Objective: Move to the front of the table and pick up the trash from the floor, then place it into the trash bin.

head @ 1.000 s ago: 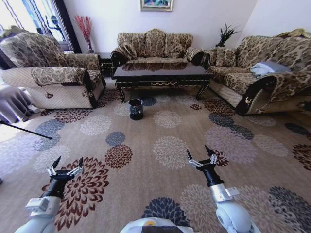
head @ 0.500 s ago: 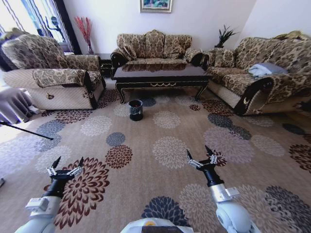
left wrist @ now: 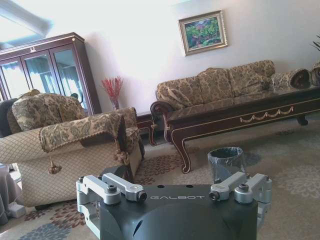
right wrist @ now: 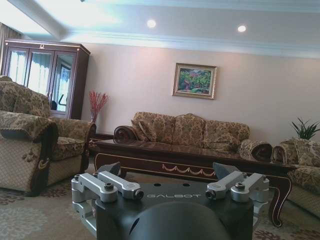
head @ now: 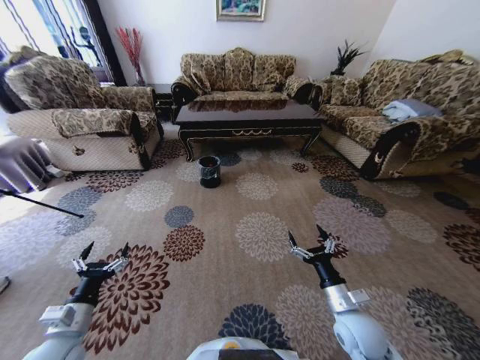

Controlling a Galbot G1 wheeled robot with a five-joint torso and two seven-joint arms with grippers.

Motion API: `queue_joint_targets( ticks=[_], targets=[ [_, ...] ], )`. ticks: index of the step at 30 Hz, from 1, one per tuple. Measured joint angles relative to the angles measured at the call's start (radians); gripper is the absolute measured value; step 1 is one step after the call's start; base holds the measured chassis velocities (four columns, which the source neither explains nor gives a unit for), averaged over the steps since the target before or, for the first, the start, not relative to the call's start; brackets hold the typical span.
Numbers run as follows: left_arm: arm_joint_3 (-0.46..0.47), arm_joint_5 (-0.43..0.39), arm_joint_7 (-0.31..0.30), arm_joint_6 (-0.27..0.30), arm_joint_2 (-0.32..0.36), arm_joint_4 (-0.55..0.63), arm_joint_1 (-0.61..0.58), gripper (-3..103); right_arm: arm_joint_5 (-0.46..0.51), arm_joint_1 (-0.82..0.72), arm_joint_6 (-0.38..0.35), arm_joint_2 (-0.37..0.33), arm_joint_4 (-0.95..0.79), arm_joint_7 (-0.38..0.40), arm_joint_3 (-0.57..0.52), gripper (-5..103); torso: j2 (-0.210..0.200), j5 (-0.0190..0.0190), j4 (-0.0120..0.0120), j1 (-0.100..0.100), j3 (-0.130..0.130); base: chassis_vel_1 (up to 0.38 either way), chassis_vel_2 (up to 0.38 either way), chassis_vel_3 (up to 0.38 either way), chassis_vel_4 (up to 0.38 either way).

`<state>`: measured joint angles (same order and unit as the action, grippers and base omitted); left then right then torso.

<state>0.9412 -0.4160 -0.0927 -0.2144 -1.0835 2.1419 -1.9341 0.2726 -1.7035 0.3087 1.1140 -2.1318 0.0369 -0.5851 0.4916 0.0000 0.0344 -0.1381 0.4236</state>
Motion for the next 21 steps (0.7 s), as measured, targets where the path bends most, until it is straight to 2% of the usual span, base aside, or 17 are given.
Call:
queue_joint_targets(
  ticks=[5,21],
  targets=[
    [0.0,0.0,0.0,0.0,0.0,0.0,0.0,100,0.0,0.0,0.0,0.0,0.0,0.0,0.0,100,0.026,0.0,0.0,-0.009,0.017,0.0,0.0,0.0,0.0],
    [0.0,0.0,0.0,0.0,0.0,0.0,0.0,100,0.0,0.0,0.0,0.0,0.0,0.0,0.0,100,0.077,0.0,0.0001,-0.029,0.047,0.0,0.0,0.0,0.0]
  ],
)
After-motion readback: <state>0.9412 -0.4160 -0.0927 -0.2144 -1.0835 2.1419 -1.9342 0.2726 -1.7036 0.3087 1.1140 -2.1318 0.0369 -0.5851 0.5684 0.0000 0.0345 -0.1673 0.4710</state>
